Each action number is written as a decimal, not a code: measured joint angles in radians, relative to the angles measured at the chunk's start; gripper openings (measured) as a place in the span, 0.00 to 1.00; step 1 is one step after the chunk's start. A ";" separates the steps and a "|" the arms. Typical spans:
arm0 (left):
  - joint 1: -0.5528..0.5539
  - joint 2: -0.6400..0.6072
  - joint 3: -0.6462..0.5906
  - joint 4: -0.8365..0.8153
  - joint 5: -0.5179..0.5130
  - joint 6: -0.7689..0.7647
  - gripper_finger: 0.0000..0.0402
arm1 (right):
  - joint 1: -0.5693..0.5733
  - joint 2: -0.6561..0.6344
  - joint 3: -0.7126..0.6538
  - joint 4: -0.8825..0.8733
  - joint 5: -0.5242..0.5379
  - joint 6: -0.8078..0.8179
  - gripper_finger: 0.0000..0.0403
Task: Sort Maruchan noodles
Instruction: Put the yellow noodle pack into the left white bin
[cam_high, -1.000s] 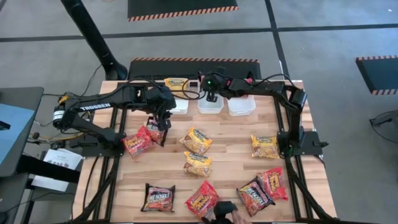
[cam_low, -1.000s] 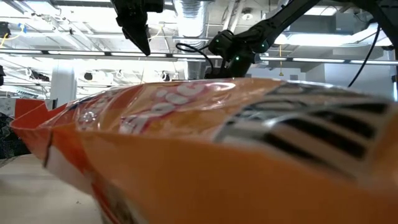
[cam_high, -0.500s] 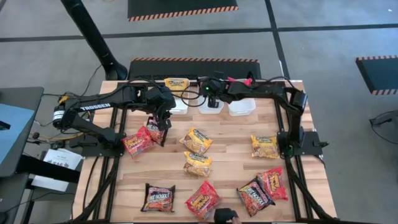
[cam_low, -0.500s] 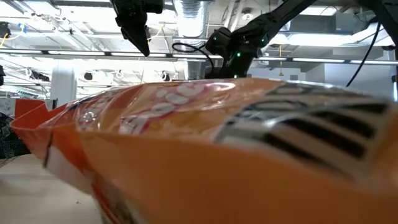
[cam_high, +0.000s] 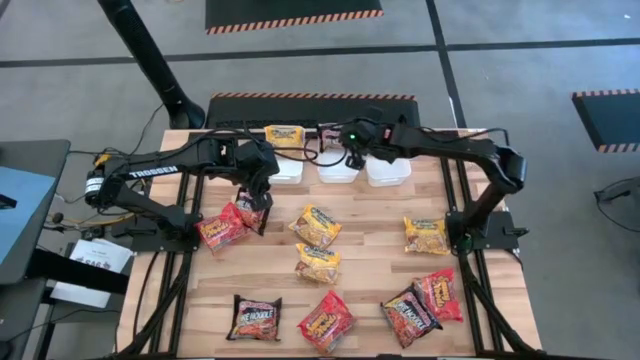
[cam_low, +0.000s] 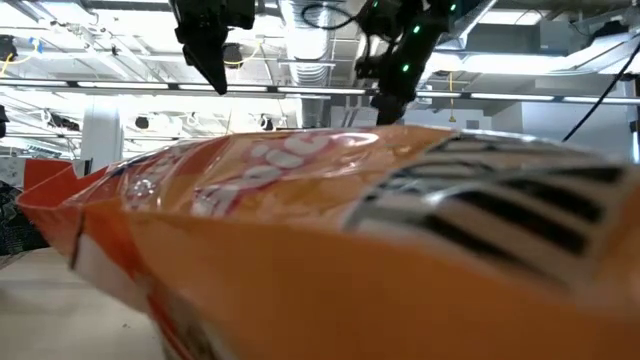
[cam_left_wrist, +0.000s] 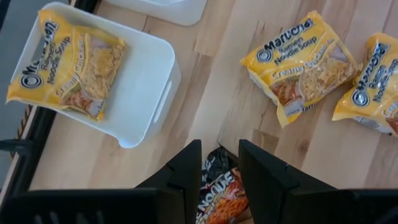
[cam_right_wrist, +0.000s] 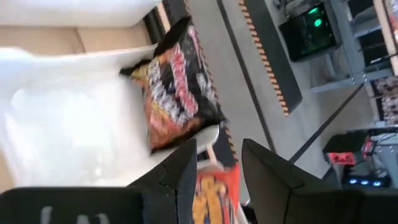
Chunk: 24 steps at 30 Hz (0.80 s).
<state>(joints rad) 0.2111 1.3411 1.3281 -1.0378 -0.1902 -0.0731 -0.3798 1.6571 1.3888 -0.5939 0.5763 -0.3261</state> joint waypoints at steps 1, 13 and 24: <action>0.000 0.000 0.000 -0.008 0.001 0.003 0.24 | 0.006 -0.015 0.000 -0.015 0.000 0.010 0.38; -0.001 0.000 0.000 -0.035 0.064 -0.047 0.26 | 0.078 -0.158 0.000 -0.217 -0.054 0.138 0.38; 0.000 0.000 0.000 -0.057 0.079 -0.048 0.26 | 0.197 -0.276 0.000 -0.364 -0.222 0.365 0.38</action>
<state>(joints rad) 0.2108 1.3411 1.3281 -1.0950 -0.1108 -0.1215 -0.1832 1.3811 1.3884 -0.9578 0.3538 0.0388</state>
